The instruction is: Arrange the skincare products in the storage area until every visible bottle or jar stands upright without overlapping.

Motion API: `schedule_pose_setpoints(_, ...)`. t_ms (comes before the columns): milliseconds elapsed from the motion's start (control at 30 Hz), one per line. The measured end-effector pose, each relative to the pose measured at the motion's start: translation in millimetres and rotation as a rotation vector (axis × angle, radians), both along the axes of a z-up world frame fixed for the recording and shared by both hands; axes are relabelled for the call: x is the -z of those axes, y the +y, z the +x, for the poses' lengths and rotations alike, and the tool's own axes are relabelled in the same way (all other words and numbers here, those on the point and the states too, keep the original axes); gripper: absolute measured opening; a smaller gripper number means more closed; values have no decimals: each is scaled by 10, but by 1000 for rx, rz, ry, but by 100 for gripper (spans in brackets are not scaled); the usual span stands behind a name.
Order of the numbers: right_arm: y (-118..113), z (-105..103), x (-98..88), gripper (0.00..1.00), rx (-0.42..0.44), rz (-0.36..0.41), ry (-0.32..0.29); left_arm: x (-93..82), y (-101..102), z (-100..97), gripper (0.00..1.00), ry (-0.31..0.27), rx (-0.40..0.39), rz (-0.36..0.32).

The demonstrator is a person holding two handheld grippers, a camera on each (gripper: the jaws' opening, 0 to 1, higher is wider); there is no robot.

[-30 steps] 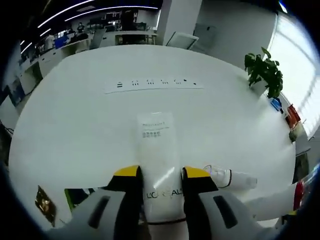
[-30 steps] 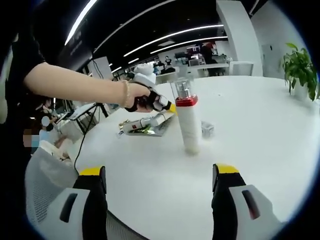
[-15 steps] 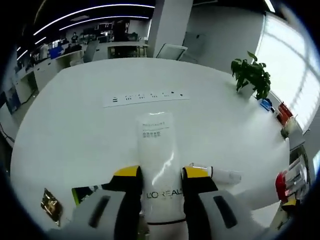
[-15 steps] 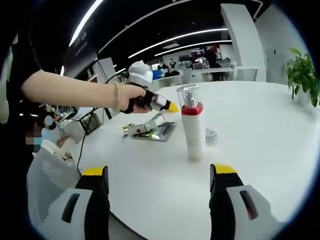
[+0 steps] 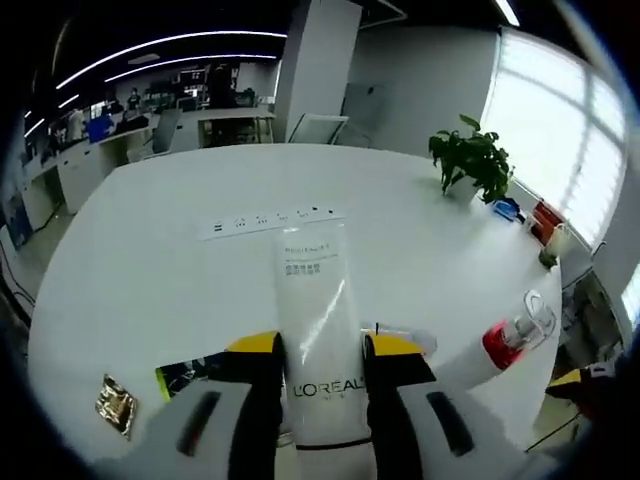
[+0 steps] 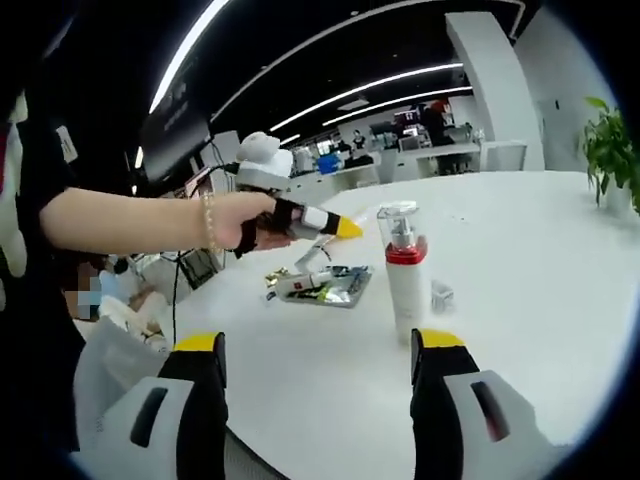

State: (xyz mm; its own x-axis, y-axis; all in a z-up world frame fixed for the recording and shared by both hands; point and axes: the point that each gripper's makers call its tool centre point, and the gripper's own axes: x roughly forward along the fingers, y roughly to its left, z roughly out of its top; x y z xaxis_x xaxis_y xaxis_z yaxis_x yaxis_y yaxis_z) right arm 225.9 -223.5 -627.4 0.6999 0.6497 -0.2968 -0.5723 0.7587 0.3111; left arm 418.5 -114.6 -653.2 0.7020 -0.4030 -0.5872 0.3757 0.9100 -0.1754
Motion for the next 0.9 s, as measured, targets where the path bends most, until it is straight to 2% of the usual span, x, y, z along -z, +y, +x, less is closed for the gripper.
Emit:
schedule_pose_setpoints(167,59,17,-103,73,-1,42,-2,-137,50,-151,25,-38,29,-8)
schedule_pose_setpoints(200,79,18,-126,73,-3,52,1,-189,69,-248,25,-48,38,-4)
schedule_pose_setpoints(367,192,23,-257,68,-15,148,13,-302,121,-420,25,-93,81,30)
schedule_pose_setpoints(467,291,35,-311,66,-47,171,11,-377,126,-567,25,-118,106,56)
schedule_pose_setpoints(700,432,147,-563,65,-27,358,35,-572,90,-828,25,-175,163,78)
schedule_pose_setpoints(900,432,289,-651,67,-3,425,55,-705,25,-1007,25,-213,200,86)
